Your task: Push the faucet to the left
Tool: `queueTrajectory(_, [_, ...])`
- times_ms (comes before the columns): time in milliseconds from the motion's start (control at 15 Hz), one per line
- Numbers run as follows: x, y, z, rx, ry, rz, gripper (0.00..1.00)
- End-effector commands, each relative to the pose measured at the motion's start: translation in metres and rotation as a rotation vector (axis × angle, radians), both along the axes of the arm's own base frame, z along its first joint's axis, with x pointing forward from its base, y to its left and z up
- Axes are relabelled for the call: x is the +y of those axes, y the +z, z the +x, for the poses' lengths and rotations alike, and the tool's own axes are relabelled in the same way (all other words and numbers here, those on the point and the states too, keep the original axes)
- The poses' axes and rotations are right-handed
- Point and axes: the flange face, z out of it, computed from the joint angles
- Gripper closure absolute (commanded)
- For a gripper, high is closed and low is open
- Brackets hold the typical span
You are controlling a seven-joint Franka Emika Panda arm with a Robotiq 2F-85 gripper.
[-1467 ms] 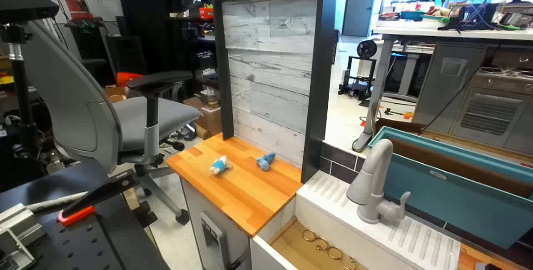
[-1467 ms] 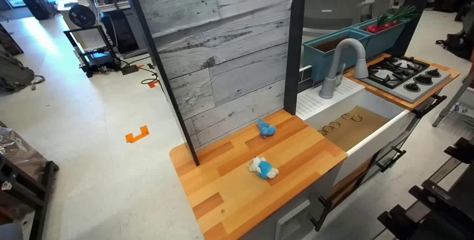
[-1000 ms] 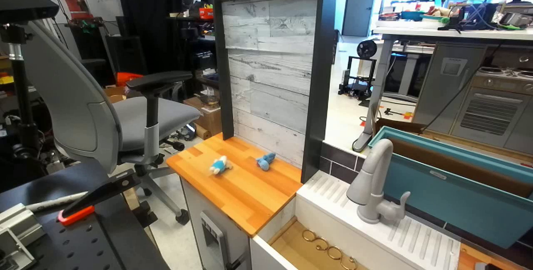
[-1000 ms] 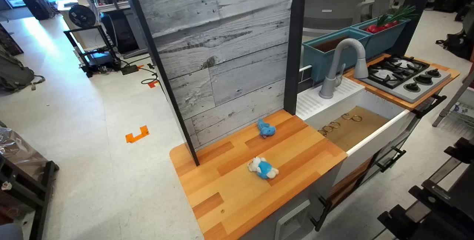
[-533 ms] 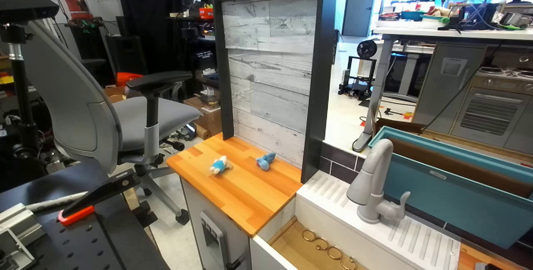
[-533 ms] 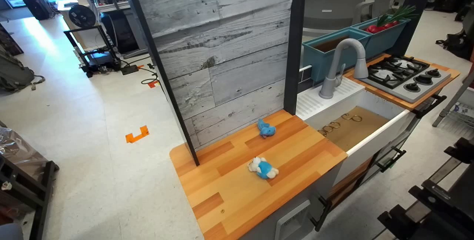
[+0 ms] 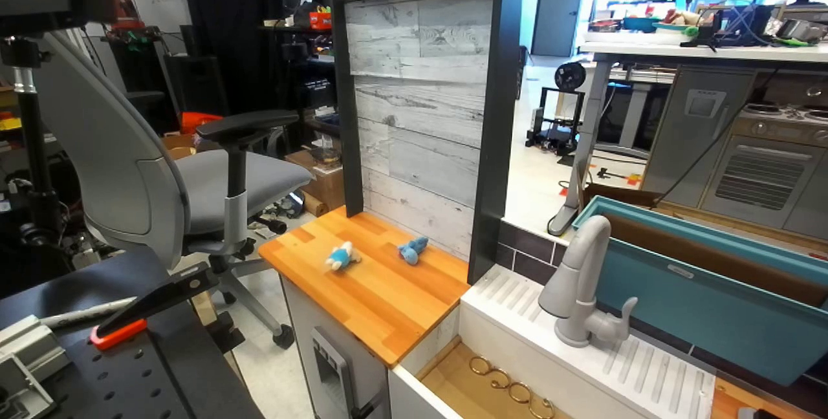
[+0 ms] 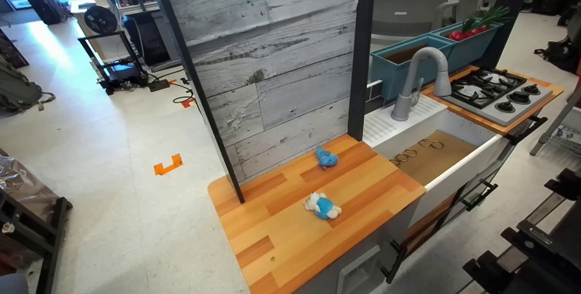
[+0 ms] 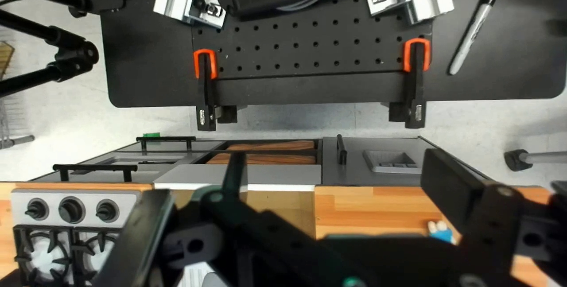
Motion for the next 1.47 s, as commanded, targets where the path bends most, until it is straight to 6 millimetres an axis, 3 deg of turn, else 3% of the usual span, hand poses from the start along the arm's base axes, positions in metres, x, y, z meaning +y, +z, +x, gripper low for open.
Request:
queueTrajectory(0, [-0.024, -0.044, 0.036, 0.010, -0.009, -0.030, 0.00])
queueTrajectory(333, [-0.055, -0.109, 0.072, -0.013, -0.029, -0.094, 0.00])
queueTrajectory(733, [-0.091, -0.173, 0.107, -0.054, -0.156, -0.141, 0.00])
queueTrajectory(1067, [-0.114, -0.203, 0.136, -0.200, -0.266, -0.074, 0.00])
queueTrajectory(1400, [-0.125, -0.218, 0.166, -0.435, -0.255, -0.035, 0.00])
